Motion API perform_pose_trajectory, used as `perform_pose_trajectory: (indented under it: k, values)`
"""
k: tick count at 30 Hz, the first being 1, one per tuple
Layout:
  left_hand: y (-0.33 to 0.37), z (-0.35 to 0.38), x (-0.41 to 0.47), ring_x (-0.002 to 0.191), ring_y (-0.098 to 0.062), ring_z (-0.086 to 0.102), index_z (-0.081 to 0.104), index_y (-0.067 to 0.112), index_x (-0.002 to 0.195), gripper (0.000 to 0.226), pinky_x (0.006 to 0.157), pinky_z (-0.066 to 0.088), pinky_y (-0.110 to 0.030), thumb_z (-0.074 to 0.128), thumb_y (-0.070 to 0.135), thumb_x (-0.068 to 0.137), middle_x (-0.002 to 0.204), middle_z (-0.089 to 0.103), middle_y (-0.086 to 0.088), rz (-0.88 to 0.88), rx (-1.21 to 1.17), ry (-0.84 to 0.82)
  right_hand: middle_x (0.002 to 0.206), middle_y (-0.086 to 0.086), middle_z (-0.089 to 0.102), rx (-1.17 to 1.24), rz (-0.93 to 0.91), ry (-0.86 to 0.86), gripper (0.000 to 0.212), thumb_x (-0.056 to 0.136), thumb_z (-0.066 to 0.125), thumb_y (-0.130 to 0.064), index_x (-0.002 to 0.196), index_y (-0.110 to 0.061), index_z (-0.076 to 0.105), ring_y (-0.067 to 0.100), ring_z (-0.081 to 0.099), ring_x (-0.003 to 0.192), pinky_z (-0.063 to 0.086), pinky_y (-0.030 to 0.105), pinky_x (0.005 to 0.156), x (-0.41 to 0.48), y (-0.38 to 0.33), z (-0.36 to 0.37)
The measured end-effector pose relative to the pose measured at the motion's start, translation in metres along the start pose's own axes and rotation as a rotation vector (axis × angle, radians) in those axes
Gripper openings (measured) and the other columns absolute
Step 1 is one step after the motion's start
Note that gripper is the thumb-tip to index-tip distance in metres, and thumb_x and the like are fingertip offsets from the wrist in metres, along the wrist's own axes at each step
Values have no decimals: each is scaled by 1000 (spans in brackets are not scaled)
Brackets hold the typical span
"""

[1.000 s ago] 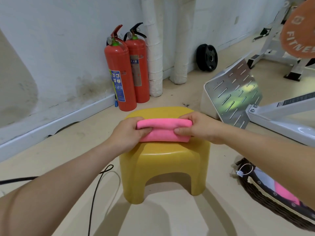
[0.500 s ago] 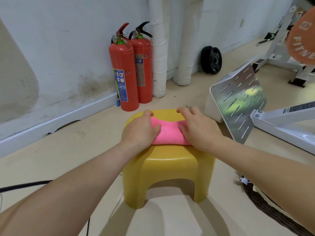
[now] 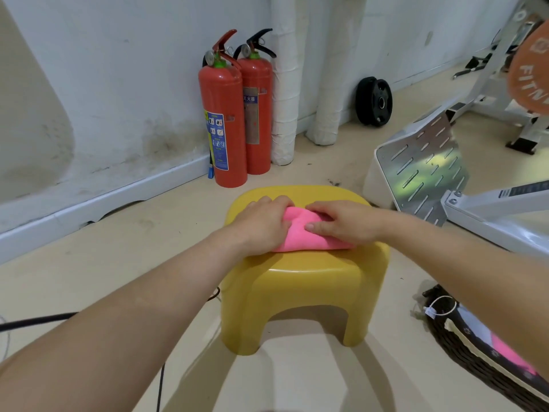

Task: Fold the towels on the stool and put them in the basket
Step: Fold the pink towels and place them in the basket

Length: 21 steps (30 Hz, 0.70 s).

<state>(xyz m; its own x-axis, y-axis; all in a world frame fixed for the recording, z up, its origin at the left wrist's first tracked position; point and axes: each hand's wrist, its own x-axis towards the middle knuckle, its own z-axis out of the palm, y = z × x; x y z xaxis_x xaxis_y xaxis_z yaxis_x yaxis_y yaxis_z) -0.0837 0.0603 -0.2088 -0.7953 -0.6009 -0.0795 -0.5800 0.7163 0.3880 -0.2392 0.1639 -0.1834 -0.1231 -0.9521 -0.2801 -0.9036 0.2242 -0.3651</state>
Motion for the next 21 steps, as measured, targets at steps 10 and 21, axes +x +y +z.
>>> perform_pose_trajectory:
  k: [10,21]
  values:
    - [7,-18,-15,81,-20,57,66,24,104,52,66,46,-28,66,12,53,96,64,-4,-198,-730,-126,118,-2,61,-287,224,-345,65,69,80,-44,125,-24,53,23,59,103,50,36,91,9,-37,-29]
    - [45,-32,15,91,-23,67,54,7,122,46,84,57,-45,74,18,81,113,68,-13,-135,-1826,162,77,4,71,839,256,269,41,91,48,-52,86,-14,64,17,68,69,54,30,69,-35,-47,-36]
